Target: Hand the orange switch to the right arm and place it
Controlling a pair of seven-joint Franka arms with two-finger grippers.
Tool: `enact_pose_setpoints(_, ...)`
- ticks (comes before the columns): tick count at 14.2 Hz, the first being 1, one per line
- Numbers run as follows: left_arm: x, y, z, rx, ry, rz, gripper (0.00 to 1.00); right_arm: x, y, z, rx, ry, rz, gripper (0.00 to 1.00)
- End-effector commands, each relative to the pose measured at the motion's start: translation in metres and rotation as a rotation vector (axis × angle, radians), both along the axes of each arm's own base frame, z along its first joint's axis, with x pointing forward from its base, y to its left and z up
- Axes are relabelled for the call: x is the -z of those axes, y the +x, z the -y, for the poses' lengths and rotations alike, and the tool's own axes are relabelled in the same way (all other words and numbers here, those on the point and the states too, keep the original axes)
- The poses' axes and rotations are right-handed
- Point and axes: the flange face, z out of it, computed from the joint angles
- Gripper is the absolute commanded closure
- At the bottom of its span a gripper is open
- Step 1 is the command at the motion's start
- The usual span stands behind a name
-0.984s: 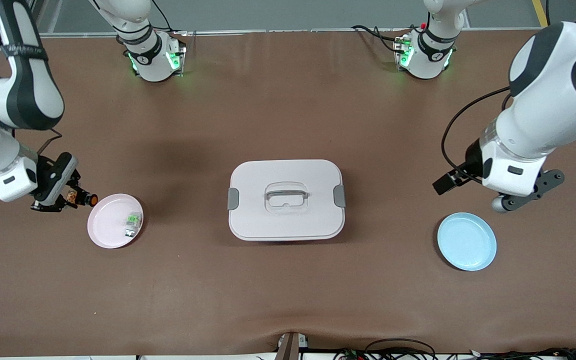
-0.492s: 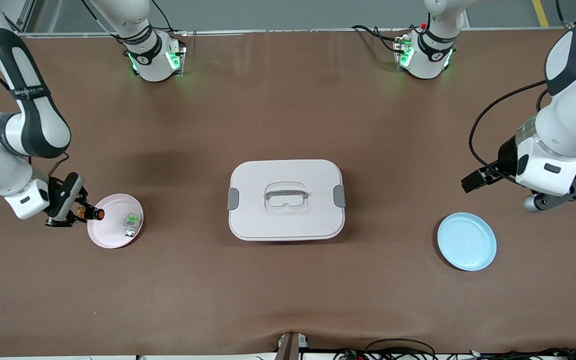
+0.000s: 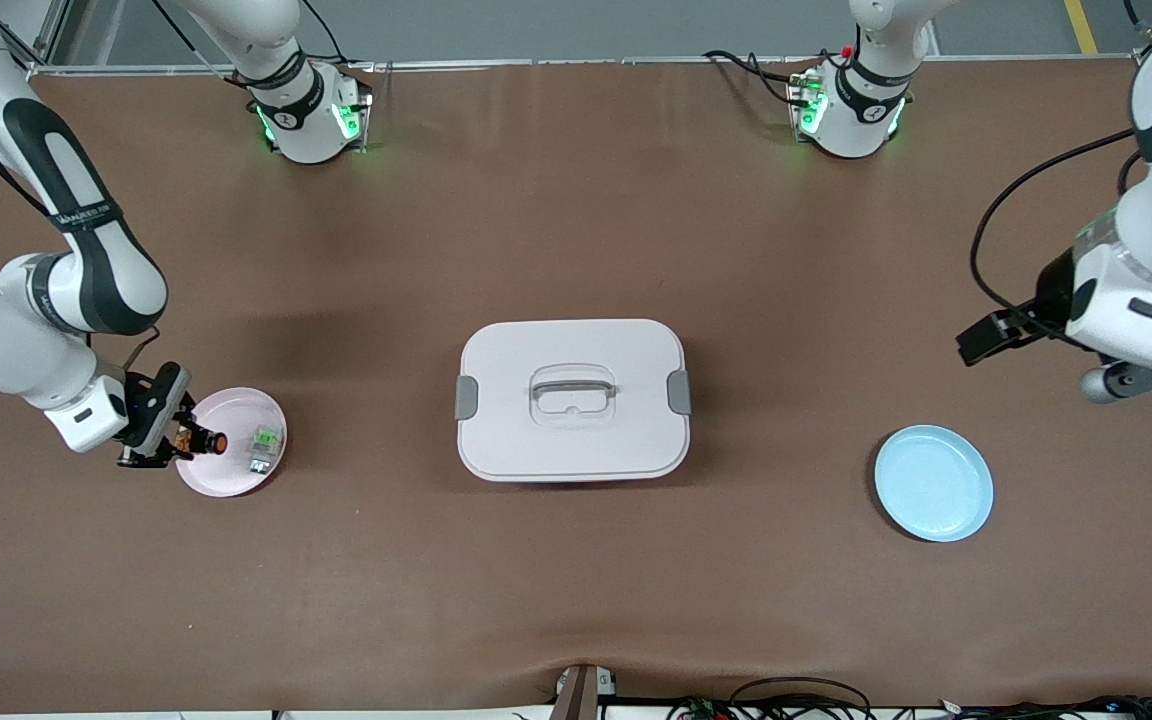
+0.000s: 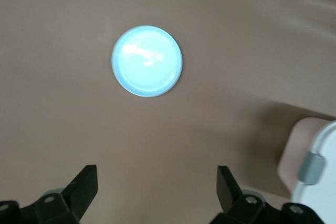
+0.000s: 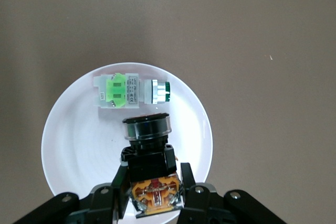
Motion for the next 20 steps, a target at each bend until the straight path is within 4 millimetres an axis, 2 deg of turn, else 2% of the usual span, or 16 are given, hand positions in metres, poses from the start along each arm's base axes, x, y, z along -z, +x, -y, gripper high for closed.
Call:
enact_pose_setpoints(1, -0.025, -0.021, -0.005, 0.045, 0.015, -0.004, 0.00, 0.005, 0.006, -0.005, -0.007, -0.009, 0.005, 1.00)
enact_pose_setpoints(4, -0.029, -0.033, -0.014, 0.126, 0.005, -0.019, 0.00, 0.023, 0.007, -0.001, 0.008, -0.019, 0.030, 1.00)
enact_pose_setpoints(8, -0.036, -0.049, -0.026, 0.187, 0.006, -0.018, 0.00, 0.032, 0.005, -0.002, 0.051, -0.042, 0.003, 1.00)
enact_pose_setpoints(9, -0.037, -0.056, -0.028, 0.195, 0.013, -0.013, 0.00, 0.031, 0.005, -0.002, 0.067, -0.041, -0.001, 0.22)
enact_pose_setpoints(10, -0.037, -0.062, -0.028, 0.199, 0.016, -0.008, 0.00, 0.032, 0.005, -0.002, 0.070, -0.040, -0.006, 0.00)
enact_pose_setpoints(13, -0.039, -0.069, -0.033, 0.247, 0.021, 0.005, 0.00, 0.029, 0.005, -0.002, 0.072, -0.042, -0.006, 0.00)
enact_pose_setpoints(17, -0.041, -0.069, -0.041, 0.304, 0.023, 0.010, 0.00, 0.025, 0.004, -0.003, 0.072, -0.042, -0.023, 0.00)
enact_pose_setpoints(19, -0.042, -0.069, -0.039, 0.301, 0.023, 0.013, 0.00, 0.004, 0.002, -0.006, 0.145, -0.050, -0.070, 0.00)
enact_pose_setpoints(20, -0.042, -0.069, -0.038, 0.298, 0.023, 0.011, 0.00, -0.009, 0.001, -0.014, 0.188, -0.056, -0.099, 0.00)
